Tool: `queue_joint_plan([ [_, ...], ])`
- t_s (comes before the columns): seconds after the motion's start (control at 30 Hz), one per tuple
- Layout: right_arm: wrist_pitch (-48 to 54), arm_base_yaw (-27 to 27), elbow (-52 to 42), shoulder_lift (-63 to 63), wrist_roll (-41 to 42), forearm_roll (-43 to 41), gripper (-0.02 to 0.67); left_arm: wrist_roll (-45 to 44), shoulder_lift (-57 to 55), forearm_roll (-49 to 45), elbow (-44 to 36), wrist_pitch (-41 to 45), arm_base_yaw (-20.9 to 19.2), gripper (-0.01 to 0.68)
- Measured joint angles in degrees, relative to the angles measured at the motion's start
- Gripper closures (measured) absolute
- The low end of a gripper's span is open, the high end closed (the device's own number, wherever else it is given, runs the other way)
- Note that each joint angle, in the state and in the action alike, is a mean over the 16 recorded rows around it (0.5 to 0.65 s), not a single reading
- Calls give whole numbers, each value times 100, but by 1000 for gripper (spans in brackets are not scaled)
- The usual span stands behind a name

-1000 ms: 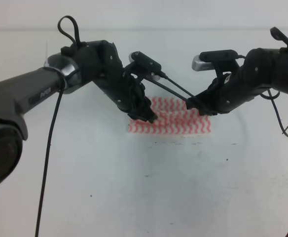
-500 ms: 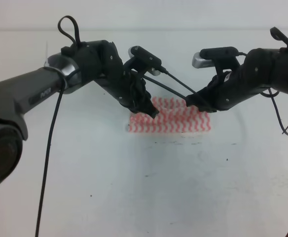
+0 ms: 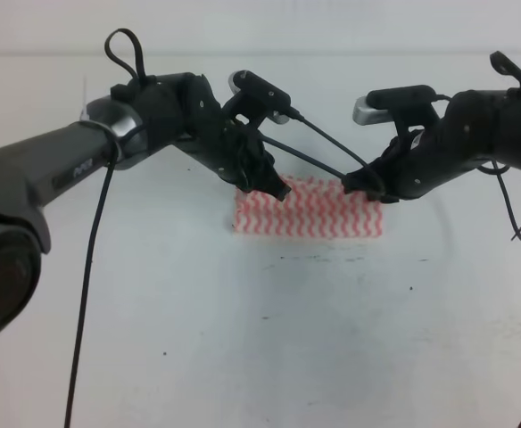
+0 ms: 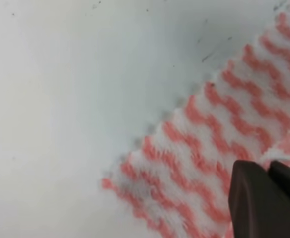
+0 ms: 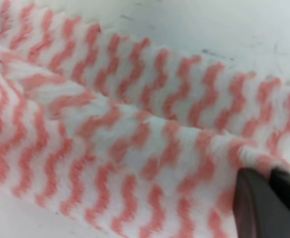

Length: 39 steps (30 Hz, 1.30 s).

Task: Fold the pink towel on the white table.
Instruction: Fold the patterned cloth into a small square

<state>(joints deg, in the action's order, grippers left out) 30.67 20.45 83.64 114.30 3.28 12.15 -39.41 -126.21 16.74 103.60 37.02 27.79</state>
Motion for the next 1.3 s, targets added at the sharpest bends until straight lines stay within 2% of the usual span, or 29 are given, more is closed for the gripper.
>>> queue_joint_plan([
  [1.3, -400, -53, 0, 168, -9, -7, 666, -7, -279, -51, -7, -630, 0, 676],
])
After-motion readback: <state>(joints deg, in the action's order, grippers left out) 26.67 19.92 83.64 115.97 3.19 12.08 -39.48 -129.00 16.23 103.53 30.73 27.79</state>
